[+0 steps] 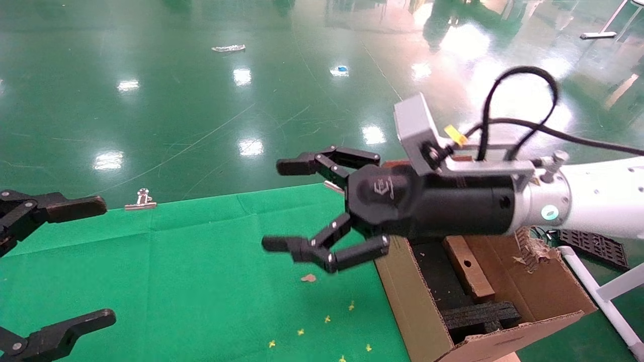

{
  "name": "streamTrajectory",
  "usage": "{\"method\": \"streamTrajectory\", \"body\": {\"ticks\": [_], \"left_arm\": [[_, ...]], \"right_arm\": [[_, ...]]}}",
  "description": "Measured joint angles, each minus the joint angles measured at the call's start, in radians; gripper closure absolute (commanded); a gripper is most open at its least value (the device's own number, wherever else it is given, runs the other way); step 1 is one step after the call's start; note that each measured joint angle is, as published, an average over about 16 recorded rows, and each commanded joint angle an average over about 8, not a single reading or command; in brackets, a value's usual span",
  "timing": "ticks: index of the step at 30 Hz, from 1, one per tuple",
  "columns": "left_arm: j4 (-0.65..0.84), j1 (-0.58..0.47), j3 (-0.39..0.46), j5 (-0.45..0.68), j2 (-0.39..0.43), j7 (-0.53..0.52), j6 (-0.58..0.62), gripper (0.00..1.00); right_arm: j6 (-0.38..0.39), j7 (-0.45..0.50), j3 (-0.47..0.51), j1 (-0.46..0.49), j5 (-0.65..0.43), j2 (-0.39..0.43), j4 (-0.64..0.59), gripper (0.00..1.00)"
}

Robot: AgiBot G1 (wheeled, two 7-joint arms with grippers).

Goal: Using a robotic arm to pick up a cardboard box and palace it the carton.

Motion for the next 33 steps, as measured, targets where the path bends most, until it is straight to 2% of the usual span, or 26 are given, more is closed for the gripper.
{"method": "streamTrajectory", "body": {"ticks": [7, 13, 33], "left_arm": [[0.000, 0.000, 0.000, 0.000, 0.000, 0.000, 0.000, 0.00], [0.000, 0.000, 0.000, 0.000, 0.000, 0.000, -0.001, 0.00], [0.000, 0.000, 0.000, -0.001, 0.000, 0.000, -0.001, 0.00]], "right_arm": [[-0.025, -0.031, 0.109, -0.110, 0.041, 0.006, 0.102, 0.00], [-0.036, -0.044, 0.156, -0.156, 0.060, 0.009, 0.144, 0.00], [-0.032, -0.042, 0.142, -0.142, 0.054, 0.009, 0.131, 0.00]]}}
